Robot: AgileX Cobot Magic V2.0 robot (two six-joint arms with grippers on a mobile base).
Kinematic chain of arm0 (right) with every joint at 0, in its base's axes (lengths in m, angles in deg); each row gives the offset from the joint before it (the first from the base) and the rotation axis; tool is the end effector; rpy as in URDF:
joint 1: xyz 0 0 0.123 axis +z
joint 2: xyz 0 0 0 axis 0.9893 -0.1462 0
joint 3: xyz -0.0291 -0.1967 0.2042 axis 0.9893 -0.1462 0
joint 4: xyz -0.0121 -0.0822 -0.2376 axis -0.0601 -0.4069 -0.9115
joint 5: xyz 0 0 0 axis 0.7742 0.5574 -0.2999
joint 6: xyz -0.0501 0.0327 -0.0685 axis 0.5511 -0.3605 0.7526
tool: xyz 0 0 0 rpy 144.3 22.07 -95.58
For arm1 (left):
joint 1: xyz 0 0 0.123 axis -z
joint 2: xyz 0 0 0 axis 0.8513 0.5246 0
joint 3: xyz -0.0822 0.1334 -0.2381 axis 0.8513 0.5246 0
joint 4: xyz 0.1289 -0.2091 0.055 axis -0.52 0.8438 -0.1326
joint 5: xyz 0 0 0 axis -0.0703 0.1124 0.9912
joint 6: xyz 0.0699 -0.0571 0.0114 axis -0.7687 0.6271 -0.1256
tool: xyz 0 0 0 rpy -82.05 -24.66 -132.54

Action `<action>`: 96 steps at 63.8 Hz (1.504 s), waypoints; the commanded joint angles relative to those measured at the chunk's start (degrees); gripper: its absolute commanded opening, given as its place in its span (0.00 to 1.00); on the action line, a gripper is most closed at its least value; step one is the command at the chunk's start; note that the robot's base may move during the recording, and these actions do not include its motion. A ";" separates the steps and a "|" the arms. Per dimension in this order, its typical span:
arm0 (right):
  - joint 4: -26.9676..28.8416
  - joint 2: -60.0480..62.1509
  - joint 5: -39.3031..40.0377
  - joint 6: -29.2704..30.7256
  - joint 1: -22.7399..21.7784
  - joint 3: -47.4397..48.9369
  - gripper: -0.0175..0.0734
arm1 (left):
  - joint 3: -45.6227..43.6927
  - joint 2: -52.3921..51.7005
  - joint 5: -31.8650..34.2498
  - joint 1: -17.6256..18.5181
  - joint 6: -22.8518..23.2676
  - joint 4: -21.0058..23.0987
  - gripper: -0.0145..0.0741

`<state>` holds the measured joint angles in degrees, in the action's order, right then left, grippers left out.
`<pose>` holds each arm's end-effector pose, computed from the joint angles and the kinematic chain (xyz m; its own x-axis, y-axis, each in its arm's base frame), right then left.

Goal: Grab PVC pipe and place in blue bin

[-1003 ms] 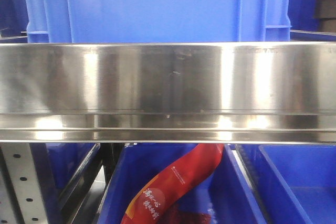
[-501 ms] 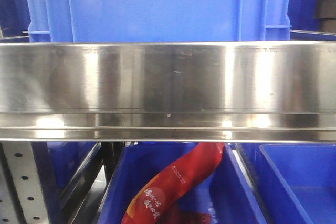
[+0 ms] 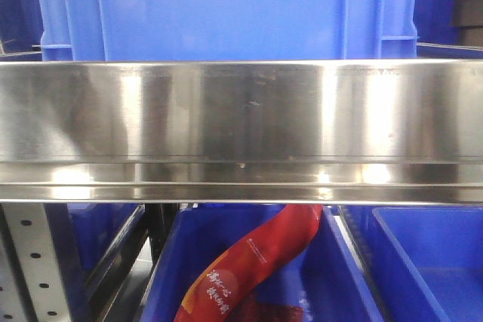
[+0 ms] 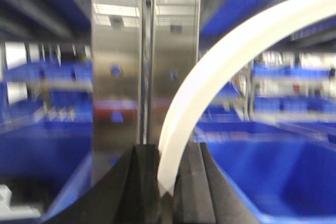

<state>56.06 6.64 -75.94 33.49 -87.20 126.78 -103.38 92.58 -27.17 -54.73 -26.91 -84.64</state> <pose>0.0994 -0.0045 0.4034 -0.0233 0.0595 -0.9980 0.0420 0.9974 0.0585 0.0894 -0.0068 0.4065 0.1770 -0.0247 -0.9839 0.0786 0.9968 -0.0109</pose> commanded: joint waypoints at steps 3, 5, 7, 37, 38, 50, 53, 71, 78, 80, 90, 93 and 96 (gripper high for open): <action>0.68 -4.26 -4.44 0.30 1.51 3.56 0.02 | -6.26 5.39 -9.14 0.10 0.18 1.00 0.04; 0.68 -5.42 -5.61 0.30 2.22 4.53 0.02 | -7.81 6.87 -11.05 0.10 0.18 1.00 0.04; 0.68 -6.65 -6.84 0.30 3.08 5.75 0.02 | -9.31 8.26 -12.81 0.10 0.18 1.10 0.04; 0.68 -28.90 -7.27 0.30 20.07 21.52 0.02 | -29.37 30.20 -14.44 18.90 -4.18 1.92 0.04; 0.68 -29.26 -7.27 0.30 20.21 22.20 0.02 | -30.05 30.99 -14.07 19.59 -4.18 1.92 0.04; 0.68 -39.02 -7.49 0.30 21.71 31.71 0.02 | -39.46 41.83 -11.17 21.65 -4.18 1.92 0.04; 0.68 -41.03 -7.49 0.30 21.71 33.58 0.02 | -41.23 44.29 -10.31 21.65 -4.18 1.92 0.04; 0.68 -49.54 -7.49 0.30 21.71 38.33 0.05 | -45.41 55.90 -8.00 21.65 -4.18 2.38 0.04; 0.68 -49.69 -8.03 0.30 21.71 38.33 0.17 | -45.41 56.95 -8.84 21.65 -4.18 3.51 0.04; 0.77 -49.69 -8.27 0.30 21.71 38.33 0.23 | -45.41 57.18 -8.96 21.65 -4.18 3.51 0.04; 0.91 -49.69 -8.27 0.30 21.71 38.33 0.44 | -45.41 57.29 -10.45 21.65 -4.18 3.74 0.16; 1.16 -49.69 -8.27 0.30 21.71 38.33 0.47 | -45.41 57.29 -10.81 21.65 -4.18 3.74 0.24; 1.47 -49.69 -8.27 0.30 21.71 38.33 0.49 | -45.41 57.29 -10.96 21.65 -4.18 3.74 0.33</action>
<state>57.00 -43.38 -85.25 33.49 -65.50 164.59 -148.11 150.14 -38.41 -33.41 -31.22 -81.65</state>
